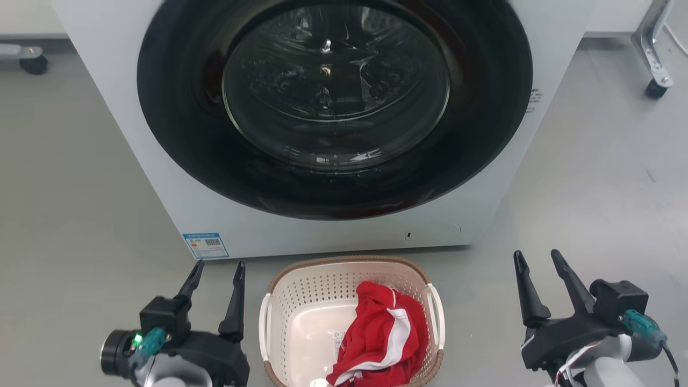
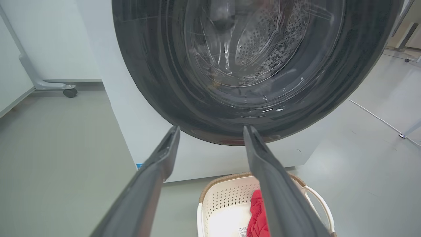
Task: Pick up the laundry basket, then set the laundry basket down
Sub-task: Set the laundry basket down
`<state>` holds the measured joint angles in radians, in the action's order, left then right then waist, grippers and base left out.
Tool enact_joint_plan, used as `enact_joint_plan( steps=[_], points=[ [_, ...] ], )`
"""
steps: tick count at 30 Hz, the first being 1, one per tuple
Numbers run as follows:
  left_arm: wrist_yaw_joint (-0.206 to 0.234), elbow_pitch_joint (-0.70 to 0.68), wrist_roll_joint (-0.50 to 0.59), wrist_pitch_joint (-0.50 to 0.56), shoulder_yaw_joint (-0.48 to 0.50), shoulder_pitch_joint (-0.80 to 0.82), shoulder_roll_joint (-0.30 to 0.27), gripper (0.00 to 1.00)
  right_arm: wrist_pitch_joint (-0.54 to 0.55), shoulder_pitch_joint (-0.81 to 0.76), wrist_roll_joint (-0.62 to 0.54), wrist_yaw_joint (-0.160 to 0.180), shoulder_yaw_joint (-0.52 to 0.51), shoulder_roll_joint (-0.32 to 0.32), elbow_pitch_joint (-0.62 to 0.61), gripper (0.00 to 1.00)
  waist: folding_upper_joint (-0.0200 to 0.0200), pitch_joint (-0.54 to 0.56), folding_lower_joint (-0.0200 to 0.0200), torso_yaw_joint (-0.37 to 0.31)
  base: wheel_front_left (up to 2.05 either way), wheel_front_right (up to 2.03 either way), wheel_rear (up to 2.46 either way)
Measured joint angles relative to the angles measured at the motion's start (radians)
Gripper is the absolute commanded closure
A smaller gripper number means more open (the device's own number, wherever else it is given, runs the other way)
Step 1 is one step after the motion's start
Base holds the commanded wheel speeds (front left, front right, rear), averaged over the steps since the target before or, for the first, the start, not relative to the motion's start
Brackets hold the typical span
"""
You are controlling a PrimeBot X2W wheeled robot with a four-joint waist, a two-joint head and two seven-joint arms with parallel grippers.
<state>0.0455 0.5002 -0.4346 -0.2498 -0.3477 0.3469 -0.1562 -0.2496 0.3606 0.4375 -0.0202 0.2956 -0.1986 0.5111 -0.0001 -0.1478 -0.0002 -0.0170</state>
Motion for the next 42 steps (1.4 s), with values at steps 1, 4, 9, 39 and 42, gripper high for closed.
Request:
enact_joint_plan(
  steps=[1,4,9,39,42],
  points=[
    [0.004,-0.021,0.002,0.0,0.004,-0.018,-0.004,0.0,0.0,-0.011,-0.002,0.003,-0.001,0.0,-0.016,0.0,0.0,0.007,0.0,0.0,0.0,0.0,0.0],
    [0.012,-0.082,0.011,0.0,0.012,-0.07,-0.01,0.0,0.0,-0.05,-0.011,0.013,-0.005,-0.004,-0.057,0.0,0.0,0.028,0.0001,-0.002,0.0,0.0,0.0],
    [0.03,-0.172,0.024,0.0,0.017,-0.149,-0.016,0.0,-0.002,-0.116,-0.025,0.03,-0.012,-0.009,-0.121,0.0,0.0,0.059,0.0001,-0.003,0.0,0.0,0.0],
    [0.069,-0.368,0.033,0.002,0.069,-0.41,-0.029,0.0,-0.003,-0.376,-0.069,0.1,-0.047,-0.03,-0.324,0.0,0.0001,0.145,0.0003,-0.002,0.0,0.0,0.0],
    [0.07,-0.373,0.036,0.009,0.07,-0.421,-0.029,0.0,-0.003,-0.378,-0.073,0.1,-0.047,-0.037,-0.338,0.0,0.0001,0.147,0.0003,-0.003,0.0,0.0,0.0]
  ],
)
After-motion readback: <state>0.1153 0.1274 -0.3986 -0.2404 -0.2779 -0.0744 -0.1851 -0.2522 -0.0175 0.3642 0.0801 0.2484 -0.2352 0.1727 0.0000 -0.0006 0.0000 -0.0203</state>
